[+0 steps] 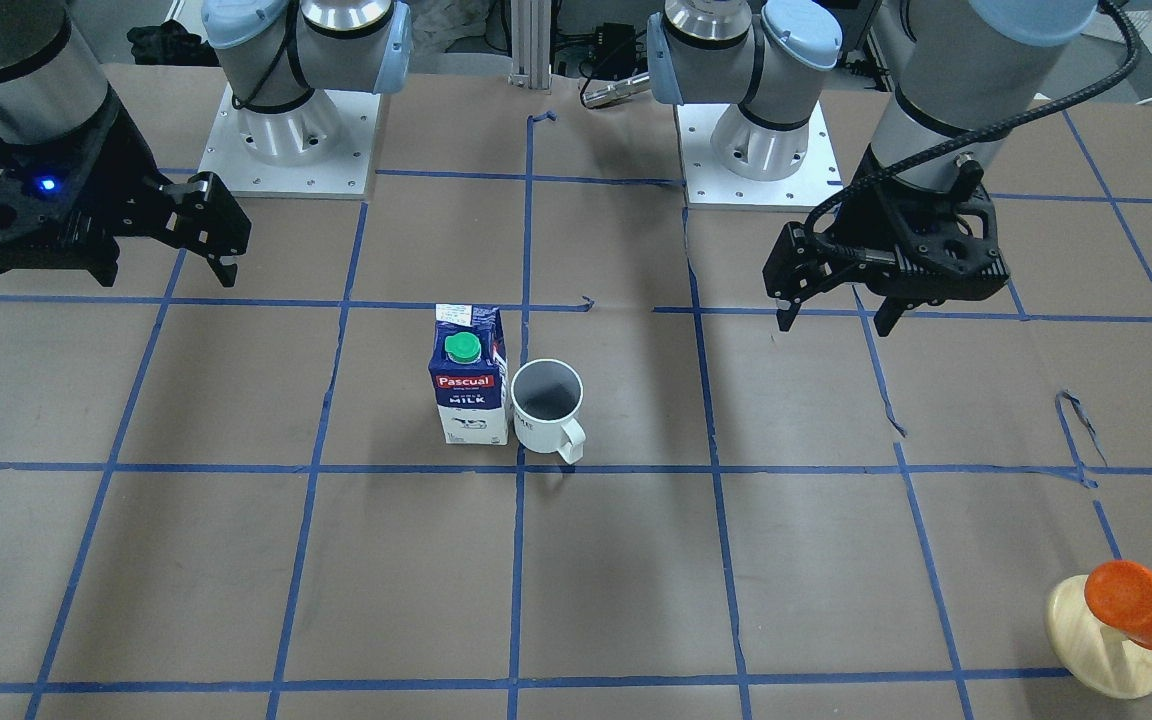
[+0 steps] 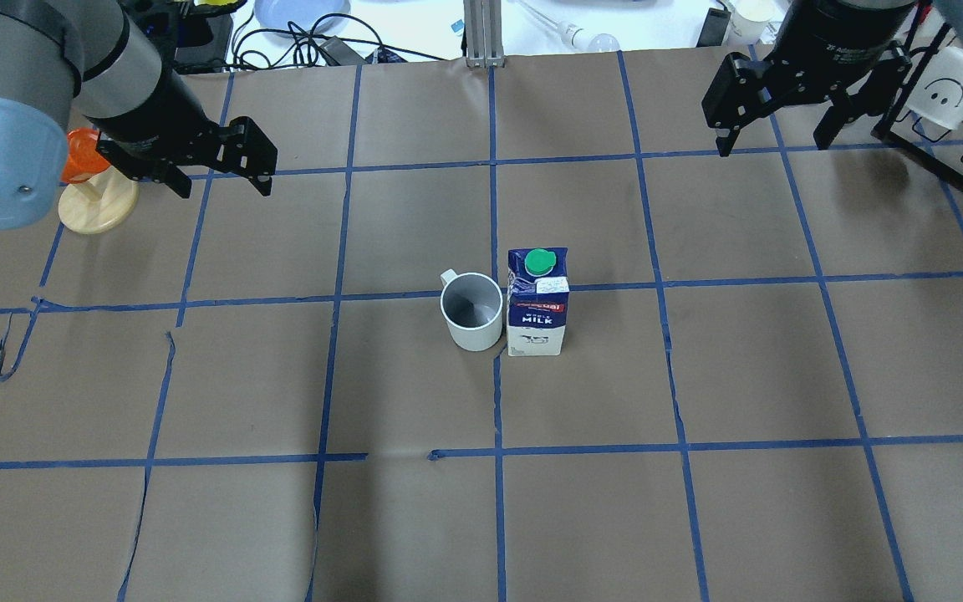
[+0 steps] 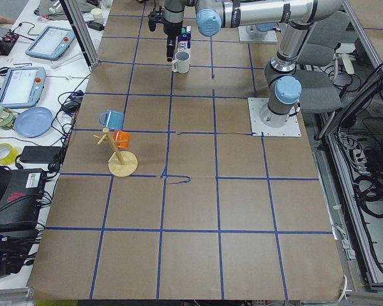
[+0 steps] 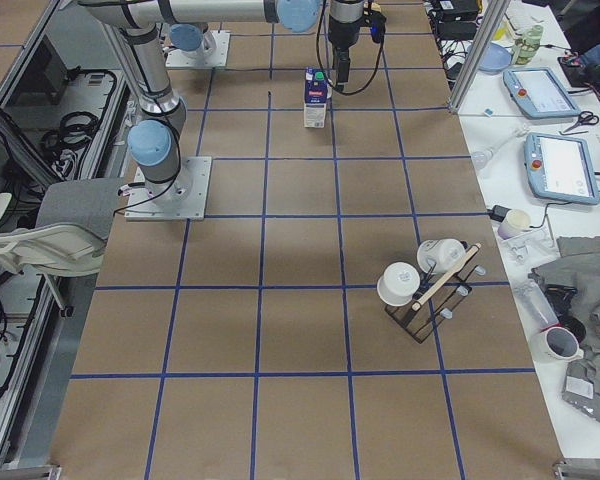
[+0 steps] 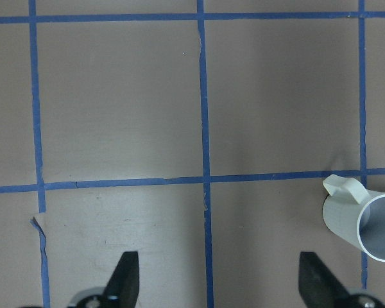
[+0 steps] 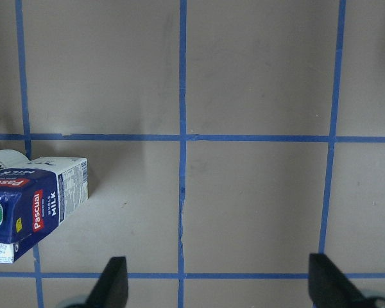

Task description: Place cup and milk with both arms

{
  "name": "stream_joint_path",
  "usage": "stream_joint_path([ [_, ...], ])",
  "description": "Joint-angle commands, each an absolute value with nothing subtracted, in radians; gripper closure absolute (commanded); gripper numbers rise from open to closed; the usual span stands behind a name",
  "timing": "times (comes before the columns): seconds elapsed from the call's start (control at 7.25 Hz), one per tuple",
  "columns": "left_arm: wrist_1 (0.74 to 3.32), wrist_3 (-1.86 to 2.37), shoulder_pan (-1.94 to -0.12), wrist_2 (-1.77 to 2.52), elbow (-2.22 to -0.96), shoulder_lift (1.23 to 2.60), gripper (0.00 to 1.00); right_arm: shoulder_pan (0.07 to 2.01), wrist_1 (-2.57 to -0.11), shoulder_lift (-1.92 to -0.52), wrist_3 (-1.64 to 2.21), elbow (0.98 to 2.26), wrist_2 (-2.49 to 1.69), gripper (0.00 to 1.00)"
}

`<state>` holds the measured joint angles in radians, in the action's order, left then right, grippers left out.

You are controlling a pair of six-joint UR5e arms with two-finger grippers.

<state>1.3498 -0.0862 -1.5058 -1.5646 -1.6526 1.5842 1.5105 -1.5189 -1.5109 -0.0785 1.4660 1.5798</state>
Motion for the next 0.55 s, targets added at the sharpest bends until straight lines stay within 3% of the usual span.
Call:
stream_joint_path([
  [0.0,1.358,-0.072,-1.505,-1.589,-1.644,1.583,0.03,1.508,-1.532,-1.532,-0.071,1.502,1.578,0.0],
  [0.41,1.414,-0.071,-1.506,-1.586,-1.641,1.571,0.0,1.511,-1.532,-1.532,-0.067,1.502,1.578,0.0],
])
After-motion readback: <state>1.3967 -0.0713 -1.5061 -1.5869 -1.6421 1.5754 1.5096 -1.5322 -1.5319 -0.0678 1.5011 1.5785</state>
